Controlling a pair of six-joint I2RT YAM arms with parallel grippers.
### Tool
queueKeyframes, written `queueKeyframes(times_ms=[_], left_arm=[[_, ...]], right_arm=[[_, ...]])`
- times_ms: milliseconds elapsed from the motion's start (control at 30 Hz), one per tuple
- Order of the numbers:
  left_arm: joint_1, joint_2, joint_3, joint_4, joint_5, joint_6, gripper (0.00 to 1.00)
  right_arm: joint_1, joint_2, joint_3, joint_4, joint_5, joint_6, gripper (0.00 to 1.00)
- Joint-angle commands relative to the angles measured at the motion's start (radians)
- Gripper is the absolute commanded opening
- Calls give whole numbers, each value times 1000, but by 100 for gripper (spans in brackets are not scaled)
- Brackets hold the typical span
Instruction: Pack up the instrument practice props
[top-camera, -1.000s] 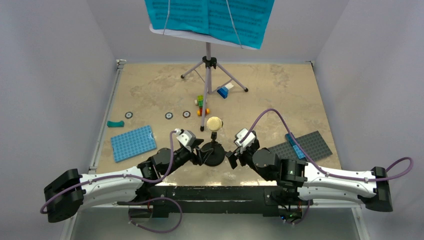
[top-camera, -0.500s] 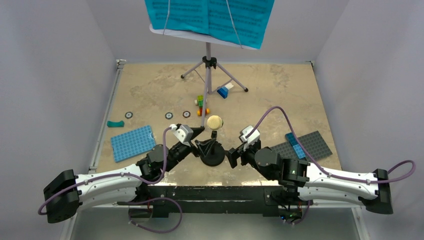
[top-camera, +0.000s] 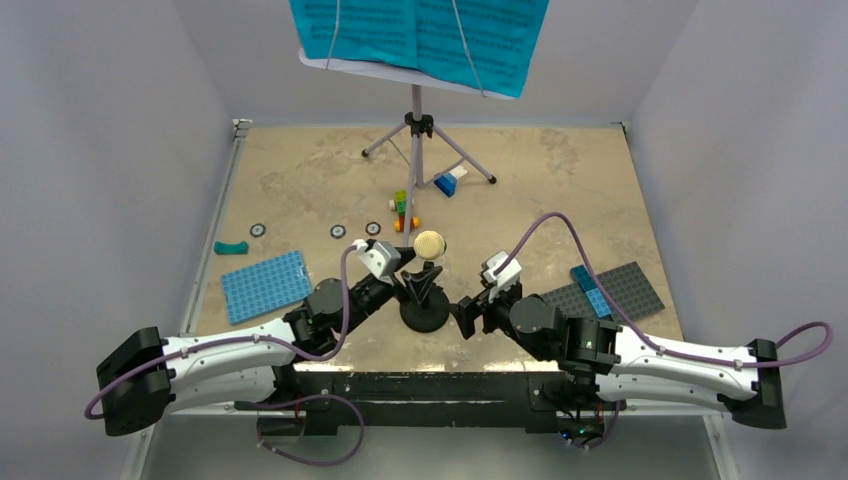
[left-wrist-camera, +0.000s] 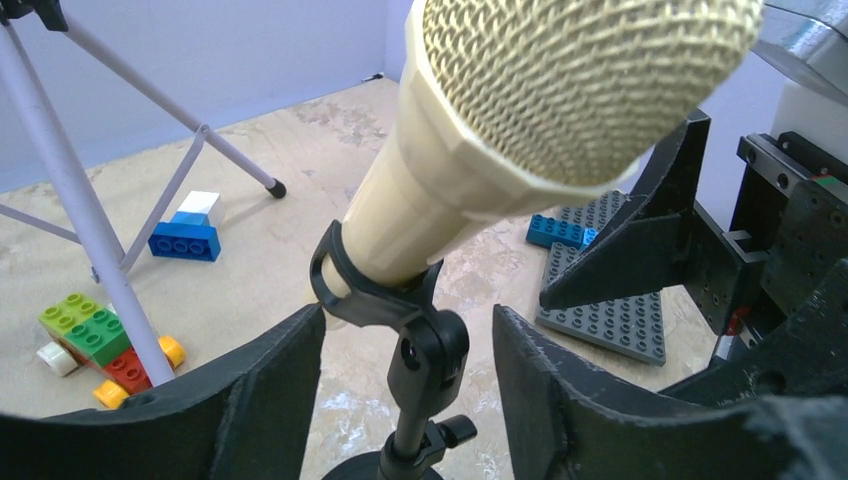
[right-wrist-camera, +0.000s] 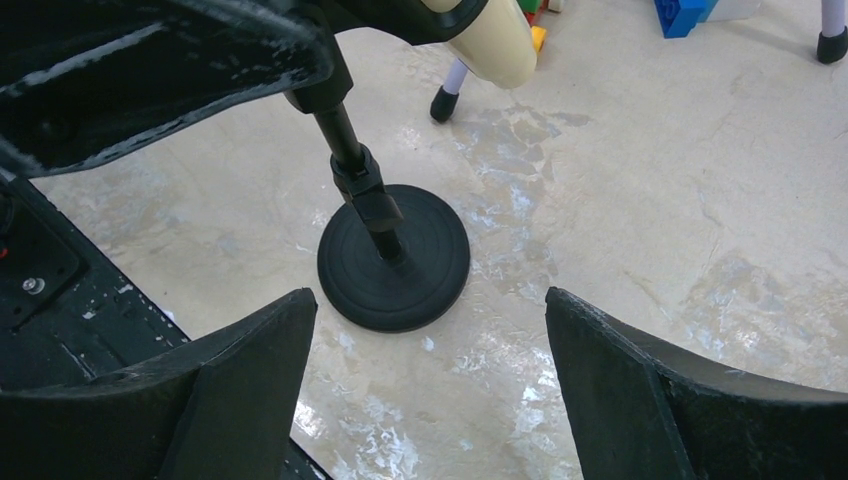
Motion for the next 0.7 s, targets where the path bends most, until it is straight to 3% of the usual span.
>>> queueKeyframes(times_ms=[0, 100, 233, 667], left_arm=[[-4, 39, 58, 23, -14, 26, 48], [-4, 61, 63, 23, -30, 41, 22], [-4, 80, 51, 3, -50, 55, 0], [-4, 86, -87, 10, -8, 22, 0]], right_arm=[[-3, -23, 54, -30, -35, 47, 88], [-2, -40, 89, -45, -75, 48, 88], [-3, -56, 107, -44, -103, 34, 87], [-13, -32, 76, 122, -45, -108, 86]])
